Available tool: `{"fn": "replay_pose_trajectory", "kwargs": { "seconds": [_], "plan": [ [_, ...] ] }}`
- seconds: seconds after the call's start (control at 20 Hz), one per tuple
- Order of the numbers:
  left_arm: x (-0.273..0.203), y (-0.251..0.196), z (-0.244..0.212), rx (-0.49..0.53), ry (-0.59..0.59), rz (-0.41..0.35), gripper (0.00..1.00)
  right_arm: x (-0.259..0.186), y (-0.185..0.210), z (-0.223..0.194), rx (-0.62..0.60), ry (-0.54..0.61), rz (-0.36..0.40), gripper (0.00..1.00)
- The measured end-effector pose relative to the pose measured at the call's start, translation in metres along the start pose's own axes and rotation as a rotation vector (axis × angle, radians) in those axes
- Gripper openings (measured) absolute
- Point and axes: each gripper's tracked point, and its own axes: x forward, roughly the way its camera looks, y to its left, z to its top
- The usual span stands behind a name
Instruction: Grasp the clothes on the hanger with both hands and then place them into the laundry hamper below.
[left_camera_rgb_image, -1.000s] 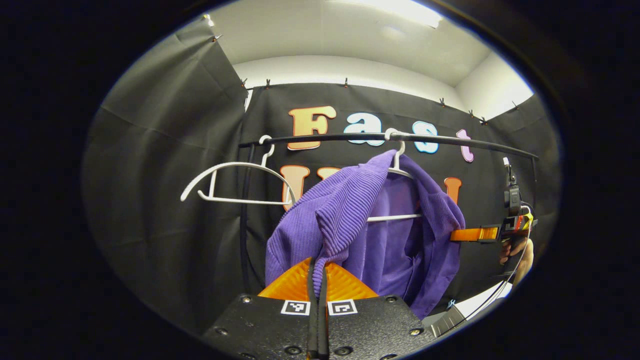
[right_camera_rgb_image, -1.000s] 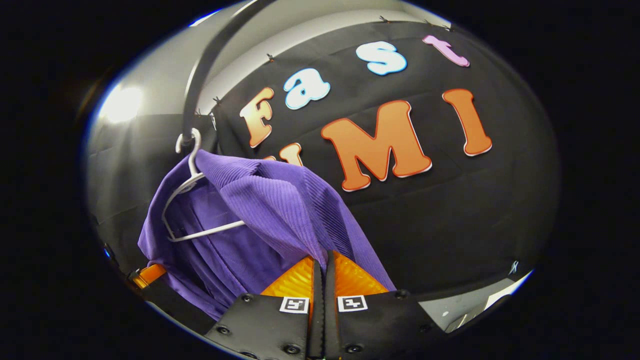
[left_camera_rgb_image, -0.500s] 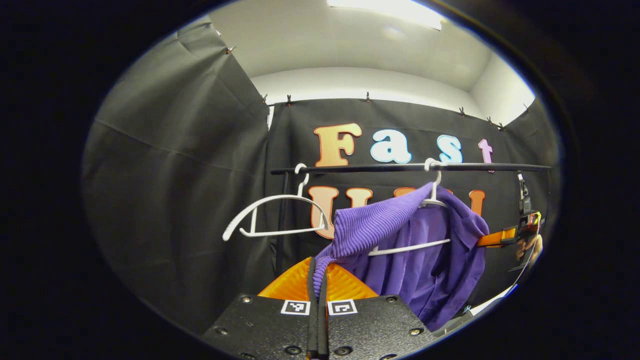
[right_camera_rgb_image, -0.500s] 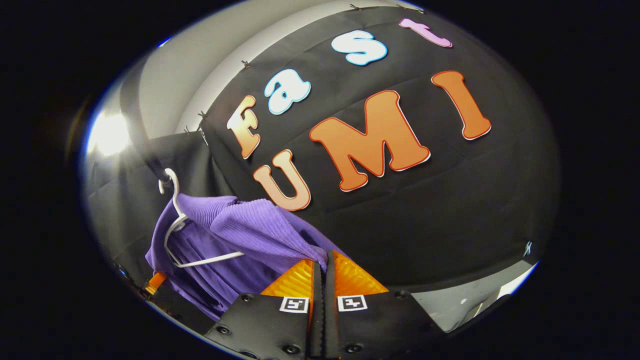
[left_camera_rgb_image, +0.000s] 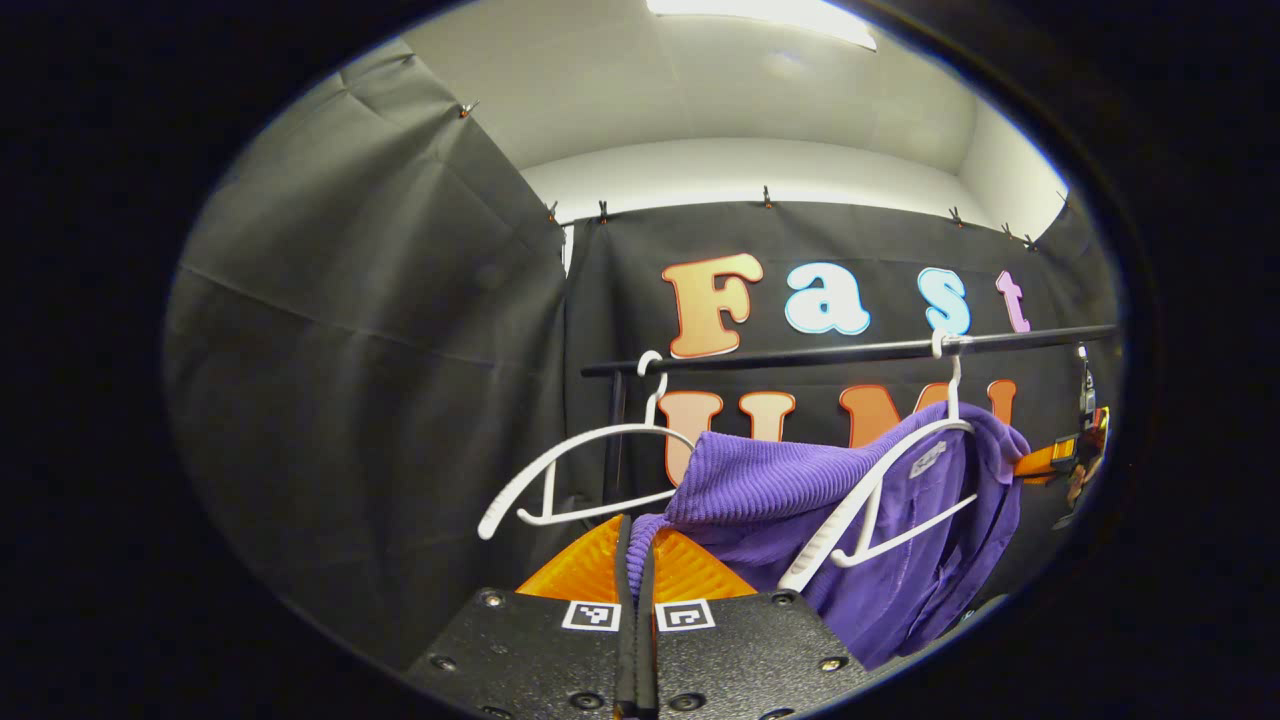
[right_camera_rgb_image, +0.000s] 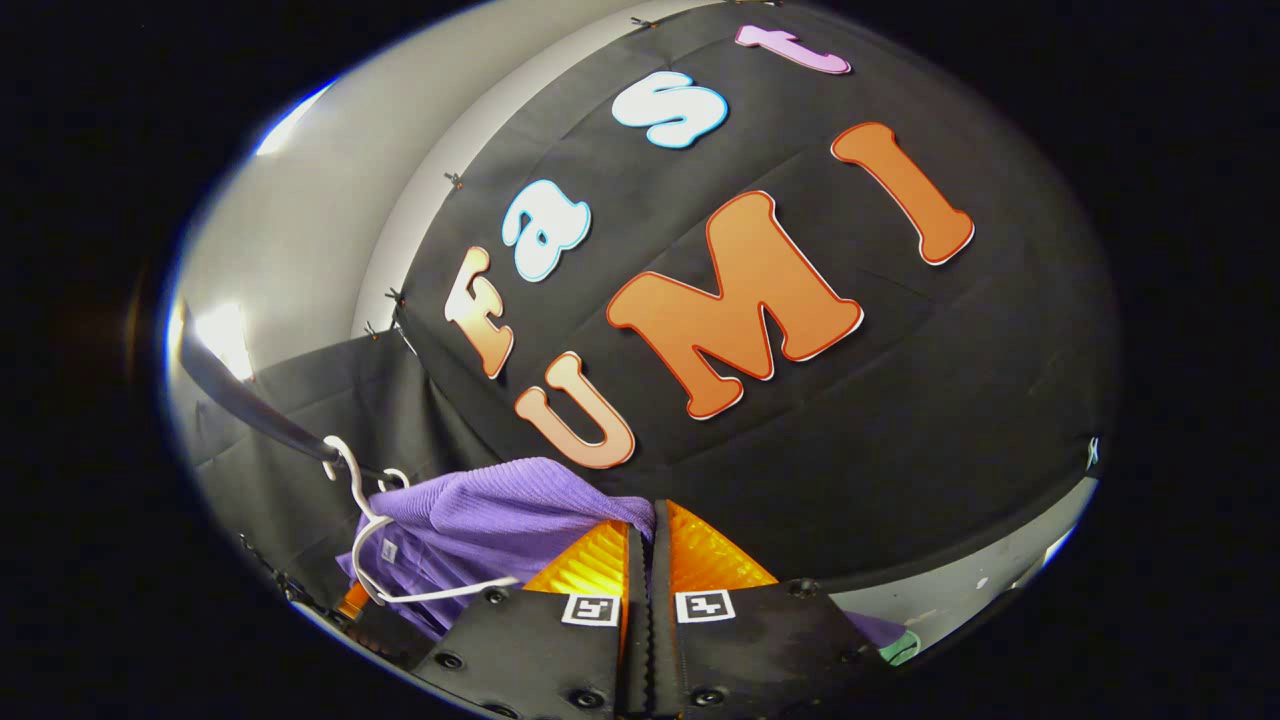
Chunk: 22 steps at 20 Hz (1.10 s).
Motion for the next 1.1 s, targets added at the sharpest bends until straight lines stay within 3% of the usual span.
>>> {"fn": "replay_pose_trajectory", "kwargs": {
  "seconds": [0.4, 0.8, 1.1],
  "plan": [
    [0.015, -0.026, -0.054, -0.079, 0.096, -0.078, 0.00, -0.001, -0.035, 0.035, 0.033, -0.072, -0.071, 0.07],
    [0.014, -0.059, -0.106, -0.107, 0.181, -0.139, 0.00, -0.008, -0.098, 0.014, 0.028, -0.045, -0.201, 0.07],
    [0.010, -0.067, -0.119, -0.121, 0.200, -0.164, 0.00, -0.018, -0.132, -0.015, -0.064, 0.015, -0.277, 0.07]
  ]
}}
